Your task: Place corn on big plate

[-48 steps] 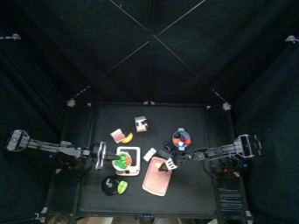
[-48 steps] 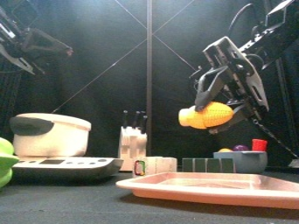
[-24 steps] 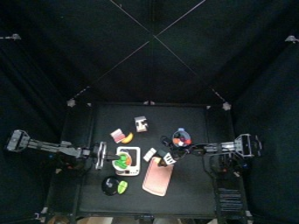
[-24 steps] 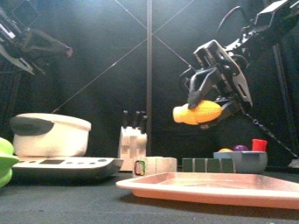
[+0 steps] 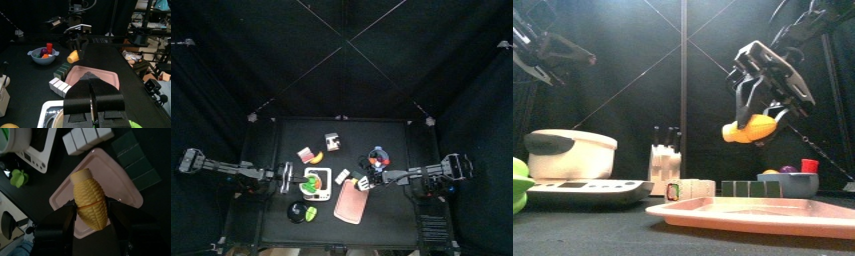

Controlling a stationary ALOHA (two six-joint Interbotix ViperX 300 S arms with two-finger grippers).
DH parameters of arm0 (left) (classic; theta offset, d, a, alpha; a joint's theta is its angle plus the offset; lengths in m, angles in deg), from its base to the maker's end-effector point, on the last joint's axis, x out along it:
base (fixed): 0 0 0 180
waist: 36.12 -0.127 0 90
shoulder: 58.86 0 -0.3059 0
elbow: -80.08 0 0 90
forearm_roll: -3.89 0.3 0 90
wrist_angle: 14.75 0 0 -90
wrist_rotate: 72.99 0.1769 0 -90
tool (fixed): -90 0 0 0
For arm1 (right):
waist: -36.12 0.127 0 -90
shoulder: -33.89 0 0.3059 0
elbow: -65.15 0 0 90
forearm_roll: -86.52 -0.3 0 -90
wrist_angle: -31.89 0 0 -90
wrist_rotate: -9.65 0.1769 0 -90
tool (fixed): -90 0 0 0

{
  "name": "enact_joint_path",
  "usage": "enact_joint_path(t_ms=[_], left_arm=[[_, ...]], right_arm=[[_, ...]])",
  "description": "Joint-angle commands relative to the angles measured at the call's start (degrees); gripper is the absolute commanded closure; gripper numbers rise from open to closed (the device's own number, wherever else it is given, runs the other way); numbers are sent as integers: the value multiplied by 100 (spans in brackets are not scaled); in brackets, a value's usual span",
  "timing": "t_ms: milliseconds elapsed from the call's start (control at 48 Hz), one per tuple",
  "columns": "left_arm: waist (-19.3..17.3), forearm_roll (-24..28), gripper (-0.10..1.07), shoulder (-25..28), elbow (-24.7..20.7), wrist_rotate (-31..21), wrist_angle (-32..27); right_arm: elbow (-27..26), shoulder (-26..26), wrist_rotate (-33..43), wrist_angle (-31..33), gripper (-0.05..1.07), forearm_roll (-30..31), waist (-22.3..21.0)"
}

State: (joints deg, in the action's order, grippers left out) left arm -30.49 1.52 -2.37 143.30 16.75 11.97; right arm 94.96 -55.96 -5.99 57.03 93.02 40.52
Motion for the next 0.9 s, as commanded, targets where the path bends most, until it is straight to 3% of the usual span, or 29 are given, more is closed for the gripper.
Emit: enact_joint_path(t_ms=[0, 250, 458, 688, 875], left_arm=[[9, 0, 101, 0, -79, 9, 26], [9, -9, 101, 0, -97, 0, 26], [9, -9, 101, 0, -123, 18, 26], [-18, -9, 101, -53, -123, 18, -62], [-26, -9, 101, -79, -97, 26, -132]], right_arm=[[18, -105, 896, -149, 37, 466, 308], [-123, 290, 3208, -62, 37, 1837, 870], [-492, 817, 5124, 694, 37, 2874, 1310], [-993, 1213, 6548, 2021, 37, 3226, 1854], [-1670, 1881, 7664, 3129, 37, 3085, 2276]])
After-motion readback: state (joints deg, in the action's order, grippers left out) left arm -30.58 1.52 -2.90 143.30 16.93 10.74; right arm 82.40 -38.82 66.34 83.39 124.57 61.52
